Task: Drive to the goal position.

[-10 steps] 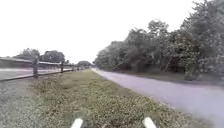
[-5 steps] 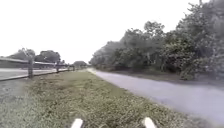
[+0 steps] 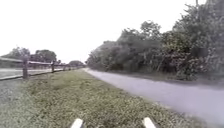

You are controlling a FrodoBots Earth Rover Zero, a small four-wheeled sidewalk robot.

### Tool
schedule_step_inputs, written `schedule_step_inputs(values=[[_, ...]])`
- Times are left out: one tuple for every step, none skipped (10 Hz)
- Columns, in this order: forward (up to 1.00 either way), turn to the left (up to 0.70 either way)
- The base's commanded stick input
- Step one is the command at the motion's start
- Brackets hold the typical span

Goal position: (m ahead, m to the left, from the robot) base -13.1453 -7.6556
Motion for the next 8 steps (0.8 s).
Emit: schedule_step_inputs(values=[[0.00, -0.85], [0.00, -0.85], [0.00, -0.85], [0.00, -0.85], [0.00, -0.85], [0.00, -0.85], [0.00, -0.85], [0.00, -0.85]])
